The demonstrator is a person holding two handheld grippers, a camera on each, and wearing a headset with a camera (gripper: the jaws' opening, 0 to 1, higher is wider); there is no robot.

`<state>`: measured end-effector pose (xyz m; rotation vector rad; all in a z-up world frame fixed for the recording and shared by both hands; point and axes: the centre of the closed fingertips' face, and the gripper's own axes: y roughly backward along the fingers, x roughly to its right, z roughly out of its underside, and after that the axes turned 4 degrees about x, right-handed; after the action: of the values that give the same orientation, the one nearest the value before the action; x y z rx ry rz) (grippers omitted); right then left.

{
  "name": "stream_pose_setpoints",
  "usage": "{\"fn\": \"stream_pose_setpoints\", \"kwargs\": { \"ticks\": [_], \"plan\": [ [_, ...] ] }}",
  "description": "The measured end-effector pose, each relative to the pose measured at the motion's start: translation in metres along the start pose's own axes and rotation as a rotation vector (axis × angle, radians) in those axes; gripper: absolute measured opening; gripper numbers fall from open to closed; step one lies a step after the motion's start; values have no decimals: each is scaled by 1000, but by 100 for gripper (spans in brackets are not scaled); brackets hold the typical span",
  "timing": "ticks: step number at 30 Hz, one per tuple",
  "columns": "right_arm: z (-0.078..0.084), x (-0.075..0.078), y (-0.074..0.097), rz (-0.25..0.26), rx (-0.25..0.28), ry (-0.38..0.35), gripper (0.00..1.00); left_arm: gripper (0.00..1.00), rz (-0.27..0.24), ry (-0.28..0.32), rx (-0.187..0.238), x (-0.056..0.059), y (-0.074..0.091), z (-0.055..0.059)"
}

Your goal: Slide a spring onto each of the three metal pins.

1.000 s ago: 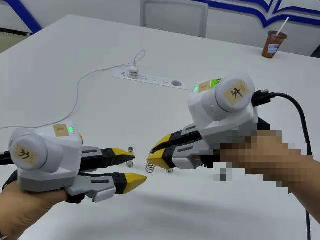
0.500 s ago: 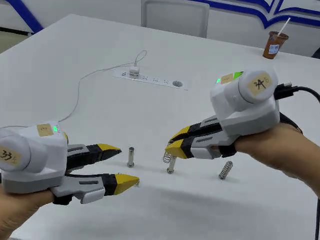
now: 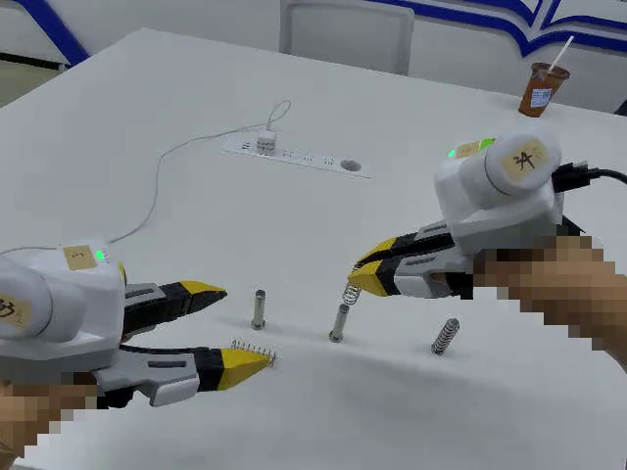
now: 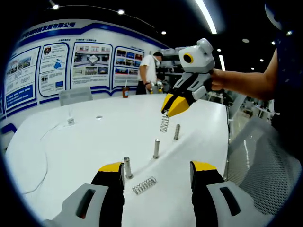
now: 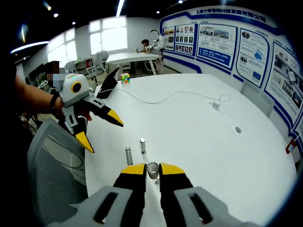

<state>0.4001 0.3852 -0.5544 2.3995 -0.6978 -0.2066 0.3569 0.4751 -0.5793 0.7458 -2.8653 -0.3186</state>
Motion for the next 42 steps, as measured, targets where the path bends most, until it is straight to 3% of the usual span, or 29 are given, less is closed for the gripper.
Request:
{"fn": "stream_pose_setpoints", "kwargs": {
  "ticks": [10, 42],
  "plan": [
    [11, 6, -14, 7, -18, -14, 11, 58, -4, 3, -7, -1, 2, 2],
    [34, 10, -32, 6, -54, -40, 11, 56, -3, 1, -18, -1, 1, 3]
  ]
}}
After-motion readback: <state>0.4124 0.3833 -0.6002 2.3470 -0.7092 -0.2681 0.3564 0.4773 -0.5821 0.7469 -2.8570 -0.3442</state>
